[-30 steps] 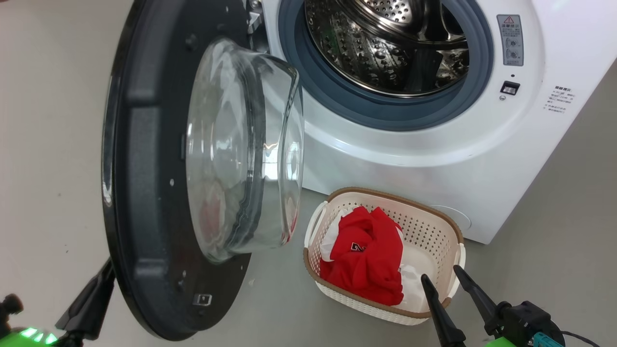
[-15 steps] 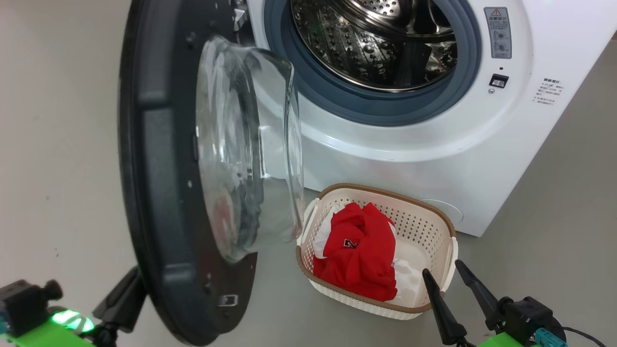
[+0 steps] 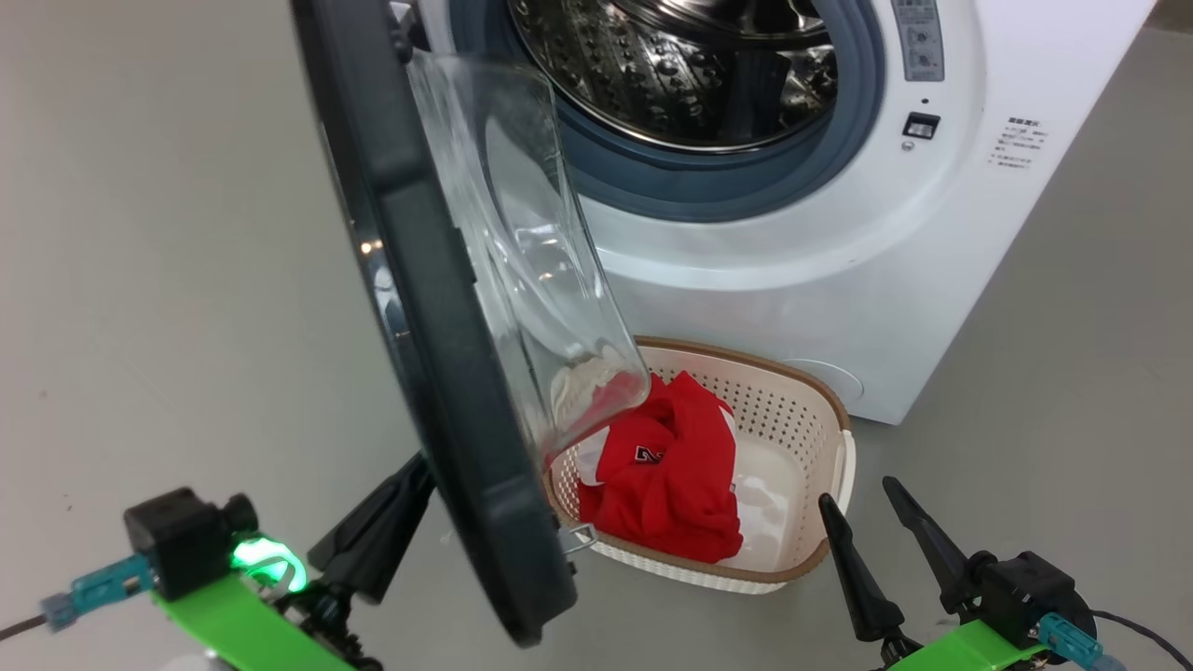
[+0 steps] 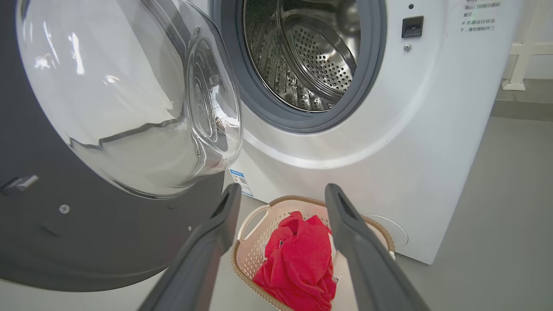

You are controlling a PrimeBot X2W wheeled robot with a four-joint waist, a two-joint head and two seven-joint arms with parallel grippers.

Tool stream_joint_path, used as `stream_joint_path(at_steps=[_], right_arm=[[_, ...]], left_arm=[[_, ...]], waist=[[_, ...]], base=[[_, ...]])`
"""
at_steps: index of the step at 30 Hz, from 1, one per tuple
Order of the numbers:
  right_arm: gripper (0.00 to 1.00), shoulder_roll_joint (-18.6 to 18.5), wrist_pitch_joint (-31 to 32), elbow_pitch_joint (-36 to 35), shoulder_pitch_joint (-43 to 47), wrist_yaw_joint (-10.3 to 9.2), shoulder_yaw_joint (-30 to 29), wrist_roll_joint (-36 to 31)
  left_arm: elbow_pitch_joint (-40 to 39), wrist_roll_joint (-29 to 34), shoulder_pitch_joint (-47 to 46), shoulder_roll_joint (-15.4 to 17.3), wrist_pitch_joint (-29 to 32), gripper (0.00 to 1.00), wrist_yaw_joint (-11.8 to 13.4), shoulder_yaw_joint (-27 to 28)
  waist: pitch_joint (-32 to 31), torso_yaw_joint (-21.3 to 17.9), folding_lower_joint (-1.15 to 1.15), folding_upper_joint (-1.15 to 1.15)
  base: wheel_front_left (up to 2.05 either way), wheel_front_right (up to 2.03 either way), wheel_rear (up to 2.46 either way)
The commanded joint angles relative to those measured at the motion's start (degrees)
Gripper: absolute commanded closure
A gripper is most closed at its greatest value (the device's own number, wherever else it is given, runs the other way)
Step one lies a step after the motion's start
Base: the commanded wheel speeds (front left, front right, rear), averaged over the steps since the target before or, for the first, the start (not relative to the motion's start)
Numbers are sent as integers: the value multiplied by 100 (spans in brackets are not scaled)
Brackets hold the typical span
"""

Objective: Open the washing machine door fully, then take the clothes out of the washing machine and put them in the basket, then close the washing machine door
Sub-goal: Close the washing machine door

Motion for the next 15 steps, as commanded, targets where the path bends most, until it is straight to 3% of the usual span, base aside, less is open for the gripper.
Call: stream_joint_path(at_steps=[1, 15], right_arm=[[0, 4, -36, -158, -221, 35, 107, -31], [0, 24, -36, -220, -395, 35, 48, -86]], left_arm=[[-75, 72, -411, 43, -45, 100, -41, 126], [562, 209, -1518, -576, -45, 100, -41, -498]], waist=[[79, -96, 0, 0], [369, -522, 0, 0]], base=[[0, 0, 0], [0, 0, 0]])
